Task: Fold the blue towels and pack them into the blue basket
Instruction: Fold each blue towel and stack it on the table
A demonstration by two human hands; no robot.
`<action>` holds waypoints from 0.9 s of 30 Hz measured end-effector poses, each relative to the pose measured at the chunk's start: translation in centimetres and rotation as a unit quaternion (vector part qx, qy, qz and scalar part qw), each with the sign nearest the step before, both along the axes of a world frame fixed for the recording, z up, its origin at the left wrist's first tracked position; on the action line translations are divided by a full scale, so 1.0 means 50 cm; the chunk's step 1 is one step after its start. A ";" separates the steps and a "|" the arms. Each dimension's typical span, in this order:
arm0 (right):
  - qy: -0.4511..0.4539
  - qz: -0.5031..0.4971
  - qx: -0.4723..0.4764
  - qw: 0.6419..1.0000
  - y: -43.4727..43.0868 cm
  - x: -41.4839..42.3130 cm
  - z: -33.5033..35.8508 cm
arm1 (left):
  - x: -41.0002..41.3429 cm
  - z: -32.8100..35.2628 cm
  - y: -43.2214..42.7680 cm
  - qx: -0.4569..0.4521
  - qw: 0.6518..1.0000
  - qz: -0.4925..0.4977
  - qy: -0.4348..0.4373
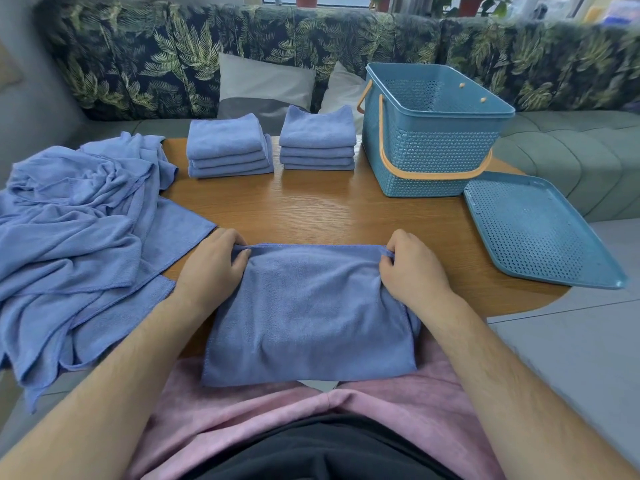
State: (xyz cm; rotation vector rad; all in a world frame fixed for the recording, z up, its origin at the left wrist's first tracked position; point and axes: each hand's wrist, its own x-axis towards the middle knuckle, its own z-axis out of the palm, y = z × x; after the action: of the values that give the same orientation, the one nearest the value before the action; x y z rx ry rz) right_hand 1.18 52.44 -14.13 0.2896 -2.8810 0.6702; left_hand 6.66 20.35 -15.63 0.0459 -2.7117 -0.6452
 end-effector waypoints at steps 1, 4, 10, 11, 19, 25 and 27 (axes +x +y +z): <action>-0.007 0.006 0.000 1.000 0.001 -0.001 -0.002 | -0.001 0.001 0.000 0.001 1.000 -0.001 0.001; -0.012 0.018 -0.002 1.000 0.000 -0.002 -0.006 | -0.003 -0.001 -0.001 0.003 1.000 0.005 0.000; 0.023 0.021 0.012 0.999 -0.002 0.001 -0.008 | -0.007 -0.009 -0.001 -0.062 0.998 0.021 0.006; 0.026 0.023 -0.001 0.999 -0.001 0.001 -0.007 | -0.005 -0.009 0.000 -0.061 0.998 0.024 0.015; 0.030 0.001 -0.140 0.990 0.011 -0.011 0.003 | 0.006 0.018 0.009 0.143 0.988 0.028 0.044; -0.005 -0.046 -0.216 0.975 0.020 -0.017 0.012 | 0.008 0.029 0.004 0.212 0.972 0.090 0.036; -0.001 -0.050 -0.231 0.972 0.020 -0.016 0.014 | 0.007 0.033 0.003 0.243 0.965 0.089 0.038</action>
State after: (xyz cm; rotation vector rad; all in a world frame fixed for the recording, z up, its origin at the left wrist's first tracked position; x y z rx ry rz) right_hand 0.37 53.42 -13.45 0.0765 -2.6132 1.2804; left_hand 7.00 20.52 -13.99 0.3730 -2.3771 -1.2070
